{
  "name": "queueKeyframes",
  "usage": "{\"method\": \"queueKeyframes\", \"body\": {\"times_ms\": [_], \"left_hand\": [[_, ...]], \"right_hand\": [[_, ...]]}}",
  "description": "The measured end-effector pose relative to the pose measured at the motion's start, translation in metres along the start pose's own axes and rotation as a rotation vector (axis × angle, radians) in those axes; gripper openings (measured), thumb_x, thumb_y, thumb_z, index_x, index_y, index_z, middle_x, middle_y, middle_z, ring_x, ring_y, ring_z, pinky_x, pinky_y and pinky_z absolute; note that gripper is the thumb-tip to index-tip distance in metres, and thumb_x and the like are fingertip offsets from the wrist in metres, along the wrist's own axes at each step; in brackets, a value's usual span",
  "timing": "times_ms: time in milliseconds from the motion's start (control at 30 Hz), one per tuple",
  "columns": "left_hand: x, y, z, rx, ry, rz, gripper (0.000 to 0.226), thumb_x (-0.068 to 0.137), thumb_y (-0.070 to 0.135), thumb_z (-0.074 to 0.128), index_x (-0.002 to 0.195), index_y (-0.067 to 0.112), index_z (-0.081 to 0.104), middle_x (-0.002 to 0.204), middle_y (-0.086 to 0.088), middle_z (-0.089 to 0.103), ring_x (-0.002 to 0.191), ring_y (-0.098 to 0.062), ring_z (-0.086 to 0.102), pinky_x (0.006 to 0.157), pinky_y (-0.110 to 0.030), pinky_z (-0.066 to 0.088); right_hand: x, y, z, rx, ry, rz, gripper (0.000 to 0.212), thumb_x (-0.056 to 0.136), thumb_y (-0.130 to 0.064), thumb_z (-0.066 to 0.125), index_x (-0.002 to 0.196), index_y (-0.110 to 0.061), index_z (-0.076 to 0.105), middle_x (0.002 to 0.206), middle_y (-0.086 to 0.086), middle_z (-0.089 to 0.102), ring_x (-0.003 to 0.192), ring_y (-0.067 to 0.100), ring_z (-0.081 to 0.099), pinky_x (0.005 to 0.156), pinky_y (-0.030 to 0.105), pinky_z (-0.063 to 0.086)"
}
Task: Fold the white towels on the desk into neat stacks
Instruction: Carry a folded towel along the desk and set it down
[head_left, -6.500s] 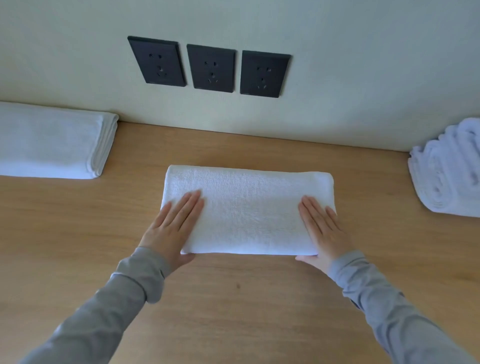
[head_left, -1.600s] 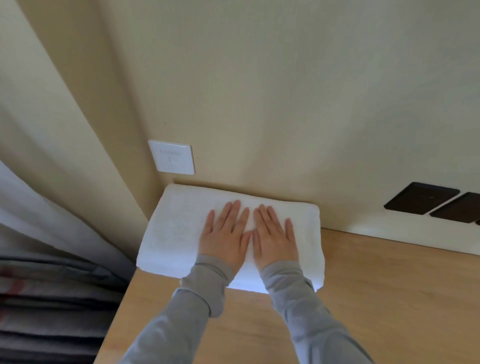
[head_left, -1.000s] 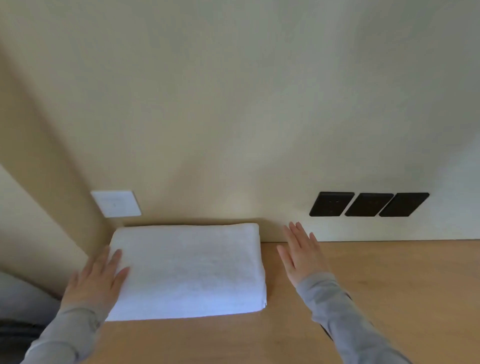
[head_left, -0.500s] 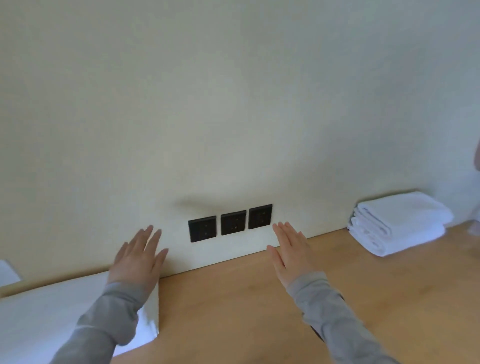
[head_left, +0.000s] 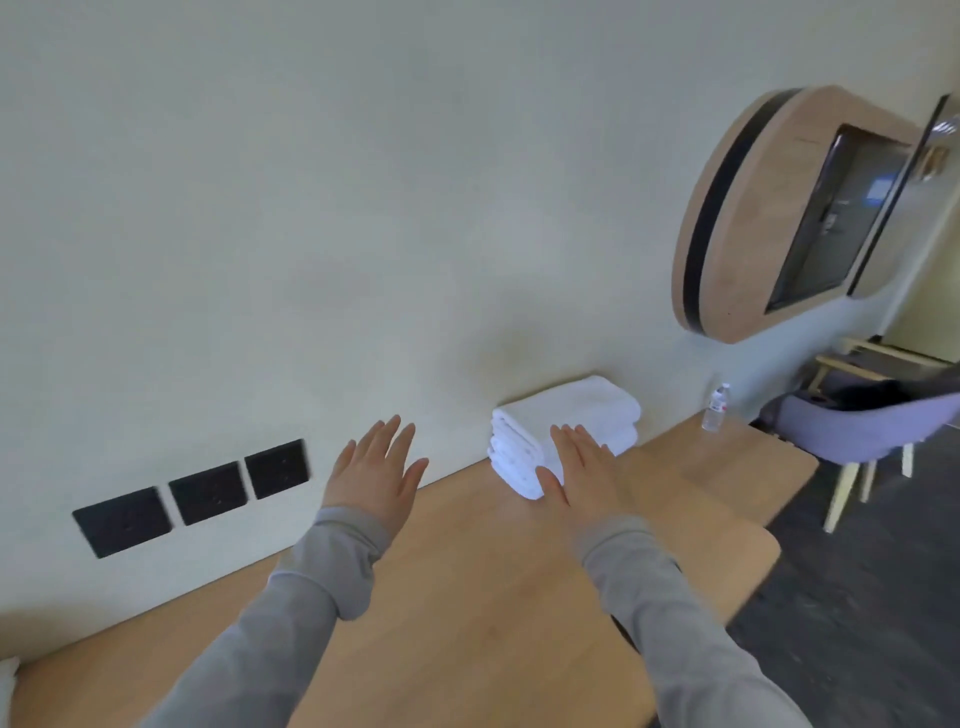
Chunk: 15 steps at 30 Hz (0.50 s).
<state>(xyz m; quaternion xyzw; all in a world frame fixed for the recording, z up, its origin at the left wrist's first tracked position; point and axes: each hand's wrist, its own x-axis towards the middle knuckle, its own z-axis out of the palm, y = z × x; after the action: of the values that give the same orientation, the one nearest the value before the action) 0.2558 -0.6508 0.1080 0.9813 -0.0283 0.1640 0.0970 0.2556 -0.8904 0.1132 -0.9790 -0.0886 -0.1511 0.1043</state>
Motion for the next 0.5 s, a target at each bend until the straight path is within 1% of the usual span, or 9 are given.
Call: {"method": "queueKeyframes", "body": {"times_ms": [133, 233, 367, 500], "left_hand": [[0.030, 0.048, 0.038, 0.007, -0.030, 0.063, 0.054, 0.099, 0.044, 0.021, 0.149, 0.027, 0.013, 0.158, 0.009, 0.008, 0.145, -0.009, 0.005, 0.117, -0.032, 0.006], [0.052, 0.074, 0.071, 0.010, -0.058, 0.075, 0.053, 0.099, 0.044, 0.020, 0.149, 0.028, 0.011, 0.158, 0.009, 0.007, 0.145, -0.008, 0.004, 0.117, -0.033, 0.005], [0.094, 0.090, 0.113, -0.139, -0.074, -0.036, 0.051, 0.099, 0.041, 0.025, 0.148, 0.025, 0.019, 0.156, 0.007, 0.018, 0.145, -0.012, 0.010, 0.117, -0.033, 0.008], [0.140, 0.098, 0.156, -0.200, -0.108, -0.132, 0.051, 0.099, 0.040, 0.027, 0.147, 0.023, 0.023, 0.155, 0.005, 0.023, 0.144, -0.014, 0.016, 0.117, -0.033, 0.014]], "right_hand": [[0.016, 0.063, -0.003, -0.080, -0.039, 0.083, 0.055, 0.100, -0.039, 0.026, 0.149, -0.016, 0.013, 0.157, 0.000, 0.014, 0.145, 0.014, 0.008, 0.117, 0.032, 0.012], [0.041, 0.104, 0.004, -0.159, -0.102, 0.091, 0.056, 0.100, -0.039, 0.025, 0.149, -0.015, 0.012, 0.157, 0.000, 0.015, 0.145, 0.014, 0.009, 0.116, 0.034, 0.014], [0.090, 0.153, 0.028, -0.185, -0.157, 0.094, 0.054, 0.100, -0.035, 0.027, 0.149, -0.014, 0.015, 0.156, 0.002, 0.019, 0.145, 0.015, 0.011, 0.117, 0.034, 0.013], [0.139, 0.192, 0.063, -0.177, -0.214, 0.095, 0.054, 0.100, -0.036, 0.028, 0.148, -0.015, 0.016, 0.155, 0.002, 0.021, 0.145, 0.016, 0.013, 0.117, 0.033, 0.013]]}}
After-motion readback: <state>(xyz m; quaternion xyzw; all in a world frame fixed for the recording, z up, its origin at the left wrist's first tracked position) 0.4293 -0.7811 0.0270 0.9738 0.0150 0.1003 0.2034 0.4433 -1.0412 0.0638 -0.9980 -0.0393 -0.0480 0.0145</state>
